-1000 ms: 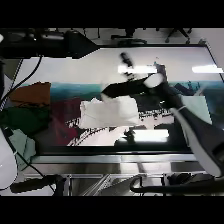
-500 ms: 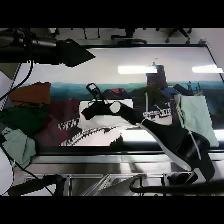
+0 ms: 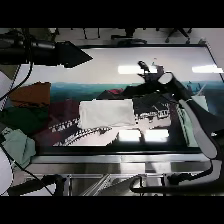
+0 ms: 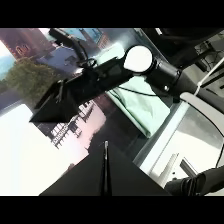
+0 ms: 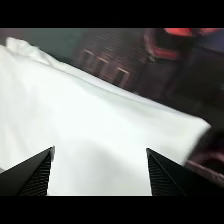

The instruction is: Fold the shirts.

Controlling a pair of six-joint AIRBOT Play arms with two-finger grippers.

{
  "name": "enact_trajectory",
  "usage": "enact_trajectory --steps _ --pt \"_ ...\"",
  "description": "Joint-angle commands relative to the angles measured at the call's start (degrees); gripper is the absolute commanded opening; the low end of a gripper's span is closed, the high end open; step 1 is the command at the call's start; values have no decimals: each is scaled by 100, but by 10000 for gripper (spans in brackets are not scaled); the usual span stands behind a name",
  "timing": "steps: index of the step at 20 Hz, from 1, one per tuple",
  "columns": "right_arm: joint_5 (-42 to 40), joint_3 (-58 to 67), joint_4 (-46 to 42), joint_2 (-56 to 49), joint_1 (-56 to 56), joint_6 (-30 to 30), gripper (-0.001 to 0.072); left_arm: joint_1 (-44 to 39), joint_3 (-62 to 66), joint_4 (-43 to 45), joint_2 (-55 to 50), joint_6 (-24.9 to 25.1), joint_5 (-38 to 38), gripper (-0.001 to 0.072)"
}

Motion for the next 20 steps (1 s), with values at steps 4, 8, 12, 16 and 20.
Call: enact_trajectory --steps 4,8,12,16,20 --pt "914 -160 -289 -693 -520 369 637 -2 -4 -2 4 -4 13 21" --pt "914 -160 9 -1180 -87 160 637 -2 -4 0 2 -4 9 21" --pt "728 -157 916 -1325 236 -245 361 -2 -4 2 2 -2 9 22" --pt "741 31 1327 -1117 136 -470 22 -2 -4 2 4 -2 -4 21" --pt "748 481 1390 -280 -466 -350 21 -2 -7 11 4 -2 -4 21"
